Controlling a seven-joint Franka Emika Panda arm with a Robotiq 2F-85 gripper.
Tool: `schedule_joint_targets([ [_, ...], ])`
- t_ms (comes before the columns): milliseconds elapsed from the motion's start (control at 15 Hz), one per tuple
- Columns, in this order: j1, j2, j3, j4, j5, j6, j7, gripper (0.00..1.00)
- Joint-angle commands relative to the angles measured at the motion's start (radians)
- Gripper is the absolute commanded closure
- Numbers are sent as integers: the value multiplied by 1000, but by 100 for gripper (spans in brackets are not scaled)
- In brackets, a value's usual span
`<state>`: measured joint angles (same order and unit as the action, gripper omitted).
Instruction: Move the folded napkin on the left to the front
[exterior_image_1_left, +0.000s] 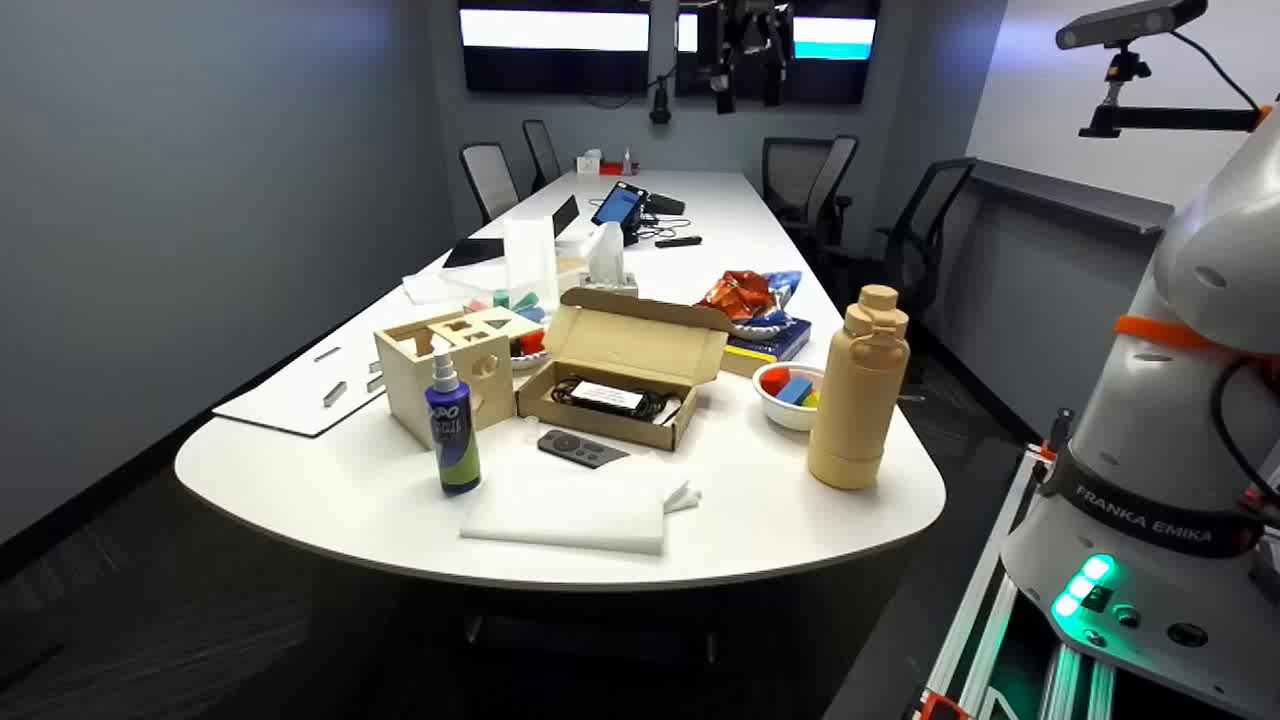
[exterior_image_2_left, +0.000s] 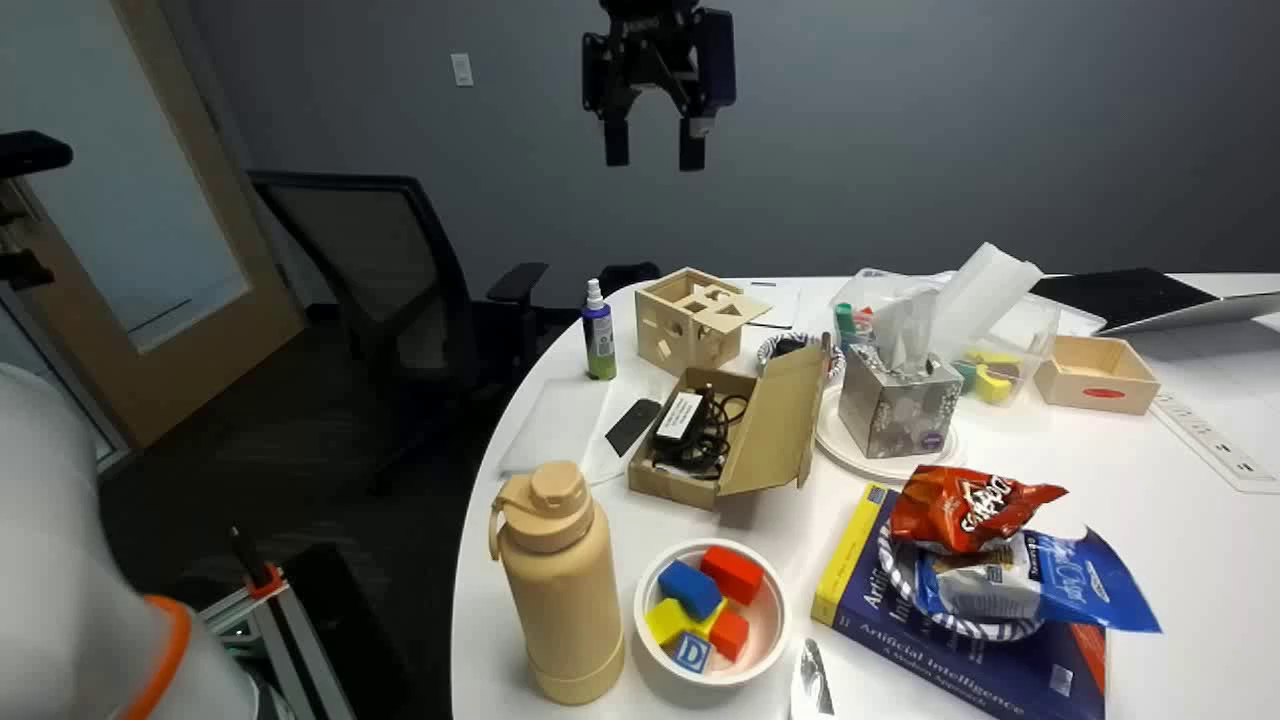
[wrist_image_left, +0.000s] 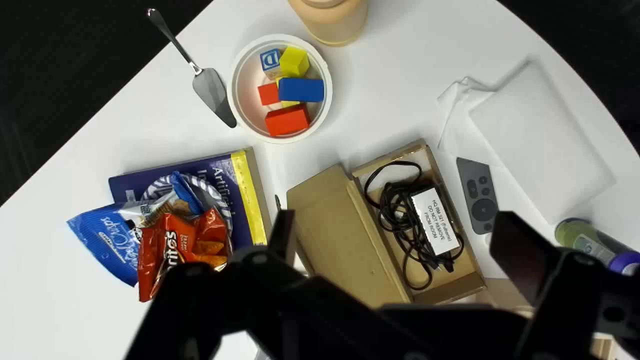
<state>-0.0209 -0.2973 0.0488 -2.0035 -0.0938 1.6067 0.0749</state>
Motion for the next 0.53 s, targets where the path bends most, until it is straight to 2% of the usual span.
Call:
schedule_joint_targets([
  [0,9,2,-8,3,-2,-2,2,0],
  [200,2,16,5,-61,18,66,144,0],
  [467,9,60,38,-179,72,197,402,0],
])
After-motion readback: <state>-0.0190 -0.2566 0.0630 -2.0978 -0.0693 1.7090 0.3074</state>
